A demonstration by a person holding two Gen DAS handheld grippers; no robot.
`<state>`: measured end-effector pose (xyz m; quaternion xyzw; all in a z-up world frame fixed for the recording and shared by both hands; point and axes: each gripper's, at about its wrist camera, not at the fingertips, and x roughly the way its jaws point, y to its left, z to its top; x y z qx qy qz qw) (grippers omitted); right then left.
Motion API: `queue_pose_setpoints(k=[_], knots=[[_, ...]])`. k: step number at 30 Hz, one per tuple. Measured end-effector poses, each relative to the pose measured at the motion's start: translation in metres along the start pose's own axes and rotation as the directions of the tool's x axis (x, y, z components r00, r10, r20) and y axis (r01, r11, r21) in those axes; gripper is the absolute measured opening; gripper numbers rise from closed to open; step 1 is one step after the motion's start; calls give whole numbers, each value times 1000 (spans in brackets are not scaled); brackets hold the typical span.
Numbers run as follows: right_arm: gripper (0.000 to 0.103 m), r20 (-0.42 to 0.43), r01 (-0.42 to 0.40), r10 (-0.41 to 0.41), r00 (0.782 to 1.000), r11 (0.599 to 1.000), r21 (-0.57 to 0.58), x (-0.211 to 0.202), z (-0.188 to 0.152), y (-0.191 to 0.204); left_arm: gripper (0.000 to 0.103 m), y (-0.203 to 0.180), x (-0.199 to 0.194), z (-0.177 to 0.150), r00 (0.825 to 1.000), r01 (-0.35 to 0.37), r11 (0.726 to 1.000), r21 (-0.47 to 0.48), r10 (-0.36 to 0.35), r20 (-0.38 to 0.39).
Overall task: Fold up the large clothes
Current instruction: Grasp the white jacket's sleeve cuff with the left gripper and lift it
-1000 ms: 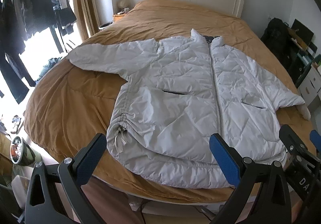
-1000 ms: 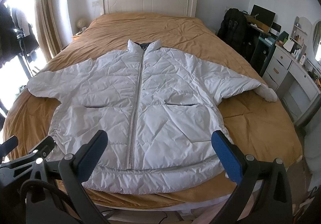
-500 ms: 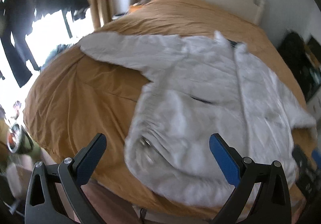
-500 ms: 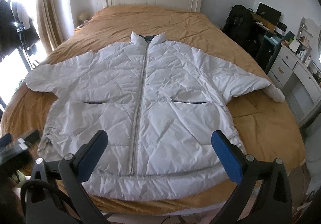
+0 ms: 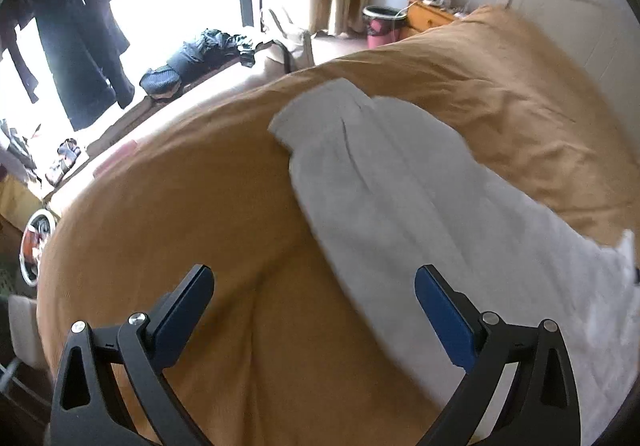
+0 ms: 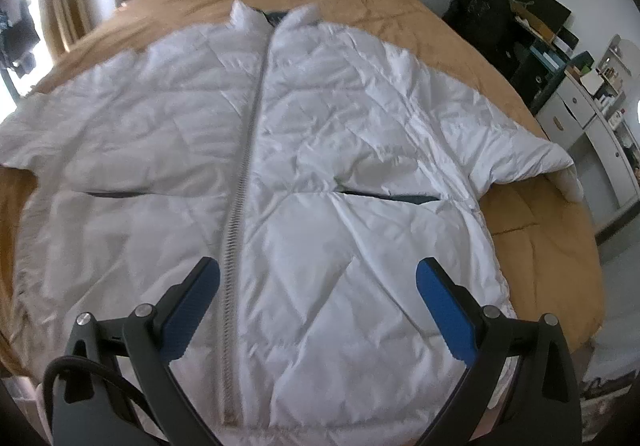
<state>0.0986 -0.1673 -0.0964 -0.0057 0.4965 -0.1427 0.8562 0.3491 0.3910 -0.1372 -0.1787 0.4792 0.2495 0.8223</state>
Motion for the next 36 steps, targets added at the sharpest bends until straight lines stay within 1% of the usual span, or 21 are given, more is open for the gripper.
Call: queue_pose_setpoints(k=[3,5,6,7,8,9,10,13,16,18,19,21,23,25,27,28,29,31,33,34,36], knots=[[98,-33,12,-12,999,1000,8,18,2,3,100,-2,42,25,994,84,996,-41,-87,-70],[98,-68,15,-15,998,1000,5,31,3,8,93,3,70,38,986,113,988,-106,-125,-113],[98,-86,18,-18,996,1000,5,37,3,11,83,5,77,41,987,101,987,-124,-115,-113],[98,-102,24,-23,995,1000,6,43,3,14,64,5,80,44,989,89,987,-131,-102,-103],[98,-113,30,-29,993,1000,7,48,3,16,50,5,80,47,989,102,986,-129,-114,-90],[98,-120,32,-31,992,999,8,52,2,19,26,5,80,50,985,132,982,-131,-145,-90],[98,-133,30,-29,991,1000,8,56,1,22,13,6,77,52,979,168,975,-146,-182,-88],[96,-142,-2,4,990,1000,11,61,1,26,7,14,55,63,971,222,955,-195,-234,-39],[89,-108,-35,35,993,999,6,60,4,30,7,7,18,81,975,222,961,-164,-218,41],[74,-90,-78,79,993,997,18,60,5,32,7,-6,-20,93,973,216,970,-111,-204,111],[69,-96,-116,118,988,993,21,63,6,34,7,-16,-44,97,963,232,969,-82,-217,158],[58,-104,-153,152,983,988,3,72,5,40,6,-43,-97,99,935,262,965,-6,-252,249],[58,-111,-157,153,982,987,-33,82,-1,47,6,-80,-155,92,894,276,955,109,-297,337],[58,-100,-163,158,982,985,-51,92,-6,50,6,-128,-208,71,847,302,921,246,-378,373],[58,-87,-181,177,980,982,-46,93,-9,48,6,-179,-247,42,809,330,868,371,-463,363],[58,-77,-215,213,974,976,-19,91,-8,41,6,-212,-265,19,788,367,827,426,-520,330],[58,-75,-248,248,966,969,7,88,-7,34,6,-233,-271,4,774,403,795,453,-560,295],[56,-65,-303,308,949,950,79,81,-7,12,6,-286,-278,-36,749,479,716,508,-635,188],[56,-53,-316,325,944,940,128,71,-11,-12,6,-340,-272,-78,739,513,653,557,-666,100],[56,-39,-308,317,948,940,147,64,-12,-26,6,-373,-262,-107,743,529,623,576,-669,41],[56,-7,-275,280,960,946,170,48,-17,-60,6,-413,-236,-150,754,556,592,583,-655,-53]])
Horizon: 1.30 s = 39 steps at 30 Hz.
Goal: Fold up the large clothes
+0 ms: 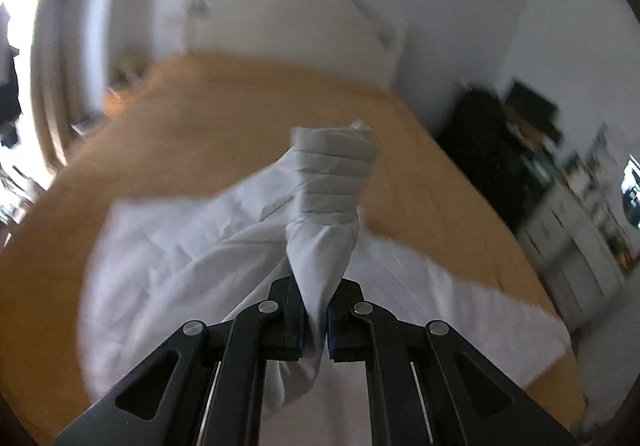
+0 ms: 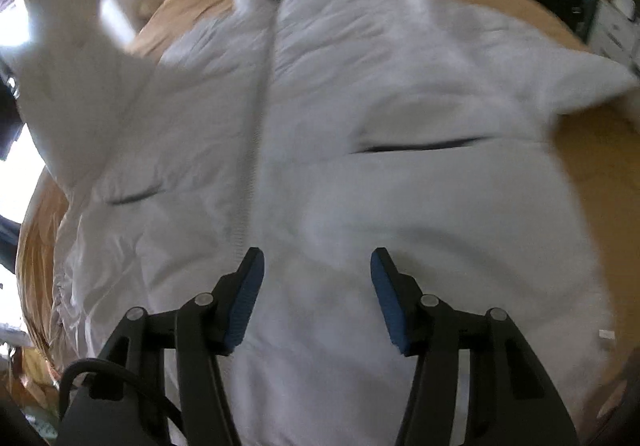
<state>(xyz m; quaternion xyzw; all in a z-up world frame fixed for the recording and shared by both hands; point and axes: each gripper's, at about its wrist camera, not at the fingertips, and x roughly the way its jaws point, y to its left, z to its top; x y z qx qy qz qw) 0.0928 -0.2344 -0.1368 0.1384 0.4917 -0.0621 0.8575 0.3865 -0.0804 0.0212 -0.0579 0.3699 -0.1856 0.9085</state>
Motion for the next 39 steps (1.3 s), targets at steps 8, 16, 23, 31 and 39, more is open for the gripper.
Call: queue_pose_setpoints(k=[8,16,23,31,39], knots=[[59,29,140,-144,989,983,116,-49,-15,-90,9,-96,185,-163,892,-29,989,147,92,-442],[69,63,168,-191,980,951,258,-51,17,-140,82,-92,85,-115,958,165,978,131,-127,-257],[69,137,2,-31,990,978,210,-29,96,-99,89,57,42,-54,934,-335,935,115,346,-92],[61,-11,-257,259,966,962,93,100,222,34,88,199,64,-92,857,-454,891,-29,427,-290],[0,-213,-58,100,972,979,195,221,246,-17,90,188,118,-144,804,-474,874,106,479,-353]])
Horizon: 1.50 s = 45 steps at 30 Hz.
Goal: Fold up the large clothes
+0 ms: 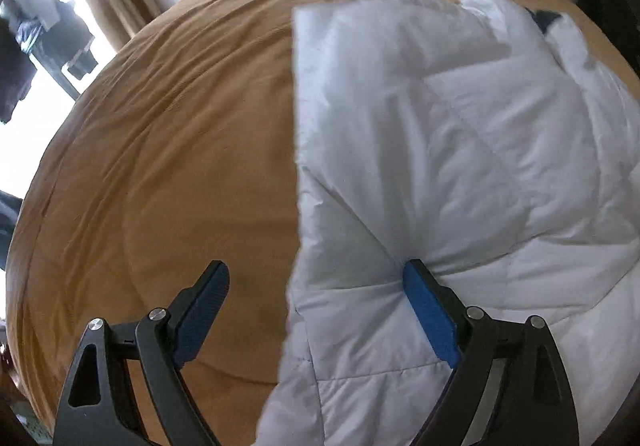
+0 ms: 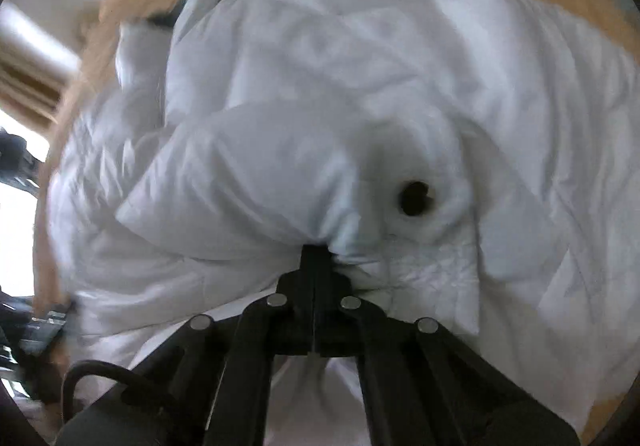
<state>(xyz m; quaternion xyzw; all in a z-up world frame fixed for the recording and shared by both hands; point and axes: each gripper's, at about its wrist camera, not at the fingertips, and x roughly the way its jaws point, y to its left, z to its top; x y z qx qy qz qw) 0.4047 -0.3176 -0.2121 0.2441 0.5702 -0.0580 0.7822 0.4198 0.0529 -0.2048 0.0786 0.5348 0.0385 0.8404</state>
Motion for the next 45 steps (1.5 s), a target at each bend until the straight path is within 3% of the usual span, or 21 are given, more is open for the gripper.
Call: queue_pose_setpoints(k=[3,6,10,12,15,17,19,21,22,23,25,30,32,34,35,37,41,43,44,45], knots=[[0,22,5,-7,1000,998,69,-6,13,-21,89,-10,-4,2,999,-27,999,29,26,21],[0,78,74,-82,994,992,105,-16,24,-16,76,-8,-21,12,999,23,1000,2,-23,25],[6,228,251,-230,946,966,-68,-17,28,38,78,-20,-49,45,980,145,989,20,-147,132],[10,215,266,-238,947,958,-111,0,31,51,81,-40,-45,68,975,156,986,60,-164,152],[8,147,216,-202,968,973,-80,36,43,44,83,-54,-8,94,990,119,992,50,-122,63],[8,166,251,-227,959,959,-135,46,47,50,92,-55,29,111,993,119,993,10,-119,-3],[8,198,319,-280,939,925,-205,58,52,66,103,-48,48,125,994,110,993,-43,-110,-13],[8,215,354,-307,927,906,-233,68,57,74,94,-39,48,134,994,105,991,-85,-106,-16],[8,217,363,-316,924,902,-235,75,62,77,76,-33,41,137,993,111,988,-111,-113,-16],[8,215,368,-321,922,901,-231,81,69,79,68,-26,31,136,991,130,982,-135,-133,-14],[8,209,368,-325,922,903,-222,89,79,83,65,-16,3,122,978,207,968,-144,-207,17],[8,213,345,-302,929,915,-208,80,71,73,83,-28,-53,33,975,213,977,-6,-212,67],[9,215,351,-306,927,911,-217,81,72,75,84,-35,-47,1,977,205,978,27,-206,48],[9,210,357,-312,927,906,-228,83,72,75,87,-40,-20,-13,976,218,976,3,-218,-14],[9,203,356,-312,928,905,-234,85,78,75,88,-42,-8,-20,975,220,975,-2,-220,-7],[9,187,339,-299,936,911,-237,84,86,72,89,-44,-6,-22,979,200,980,-3,-200,40],[11,191,230,-193,962,952,-201,56,106,48,89,-54,-3,-13,987,159,987,9,-159,33],[36,225,181,-155,962,978,-103,28,120,19,90,-53,-1,-9,985,167,986,5,-167,34],[71,254,185,-166,953,981,-52,15,123,5,90,-53,0,-9,986,164,986,9,-164,38],[89,298,178,-170,939,984,1,-2,126,-11,90,-55,-1,-8,986,160,987,12,-160,41]])
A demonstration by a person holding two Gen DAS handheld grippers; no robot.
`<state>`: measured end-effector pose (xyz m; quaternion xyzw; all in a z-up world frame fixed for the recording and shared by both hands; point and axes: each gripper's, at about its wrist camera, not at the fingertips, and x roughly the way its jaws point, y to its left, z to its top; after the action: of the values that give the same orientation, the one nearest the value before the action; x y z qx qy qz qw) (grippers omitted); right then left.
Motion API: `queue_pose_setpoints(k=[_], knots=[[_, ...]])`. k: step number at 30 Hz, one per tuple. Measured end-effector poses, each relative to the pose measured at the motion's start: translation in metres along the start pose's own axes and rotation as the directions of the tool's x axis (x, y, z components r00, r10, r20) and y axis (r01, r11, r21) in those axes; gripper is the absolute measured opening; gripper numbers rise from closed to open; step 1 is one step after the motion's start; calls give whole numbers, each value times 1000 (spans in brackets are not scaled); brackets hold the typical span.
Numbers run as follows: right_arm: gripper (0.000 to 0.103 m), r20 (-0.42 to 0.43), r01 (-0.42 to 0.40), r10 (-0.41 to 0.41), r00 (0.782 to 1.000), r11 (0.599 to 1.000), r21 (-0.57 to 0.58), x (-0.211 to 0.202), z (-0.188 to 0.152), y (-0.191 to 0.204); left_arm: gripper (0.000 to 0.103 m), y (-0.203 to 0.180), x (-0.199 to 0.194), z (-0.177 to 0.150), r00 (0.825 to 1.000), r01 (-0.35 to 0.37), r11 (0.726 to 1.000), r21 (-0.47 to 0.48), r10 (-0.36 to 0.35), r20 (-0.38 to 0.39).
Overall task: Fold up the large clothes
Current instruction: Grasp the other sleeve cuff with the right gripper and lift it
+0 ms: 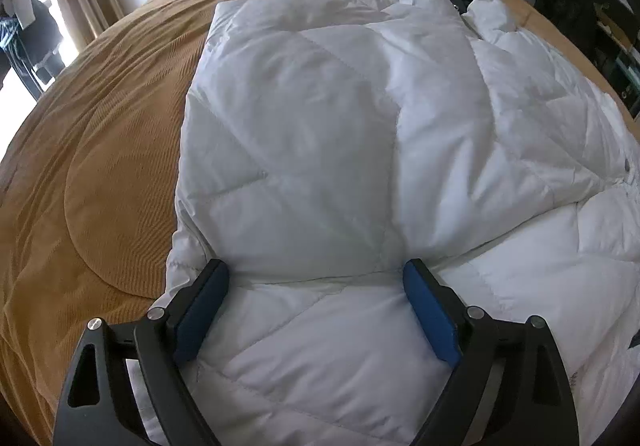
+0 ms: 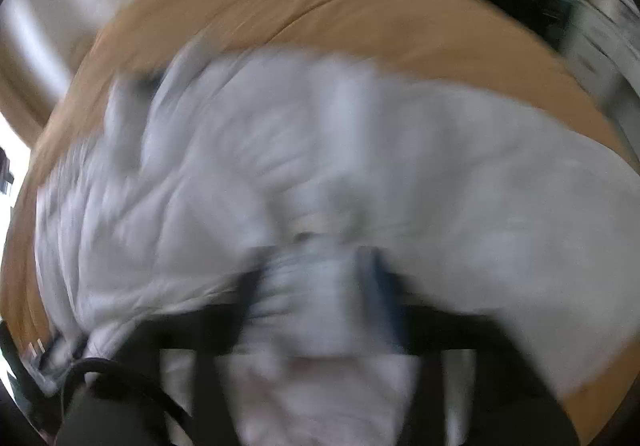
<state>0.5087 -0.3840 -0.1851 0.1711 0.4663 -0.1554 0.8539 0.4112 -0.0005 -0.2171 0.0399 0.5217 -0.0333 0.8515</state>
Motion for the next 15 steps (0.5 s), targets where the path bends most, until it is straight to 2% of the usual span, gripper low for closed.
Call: queue_pose_setpoints(k=[2,3,4,6,8,10,12,15], knots=[[90,103,-24,13,995,994,105,-34,12,-46,90,0,1,2,1000,2,1000,-4,-2,6],[90,117,-39,22,993,990,139,-52,10,-58,90,1,2,-2,1000,5,1000,-7,-5,9],[90,126,-41,17,992,979,198,-62,19,-90,90,0,4,0,1000,5,1000,-6,-5,11],[90,144,-14,-29,989,957,290,-87,14,-134,90,0,2,-5,1000,3,1000,-5,-3,15],[91,160,25,-98,982,915,403,-106,12,-188,90,-3,0,-8,1000,1,1000,-6,-1,18],[91,125,66,-151,981,855,514,-110,10,-241,90,-3,1,-7,1000,1,1000,-6,-1,20],[92,74,89,-163,984,804,588,-107,0,-278,90,-3,2,-5,1000,0,1000,-6,0,22],[92,1,125,-161,987,768,628,-86,-11,-302,90,-3,-7,-15,1000,-3,1000,-5,3,24]])
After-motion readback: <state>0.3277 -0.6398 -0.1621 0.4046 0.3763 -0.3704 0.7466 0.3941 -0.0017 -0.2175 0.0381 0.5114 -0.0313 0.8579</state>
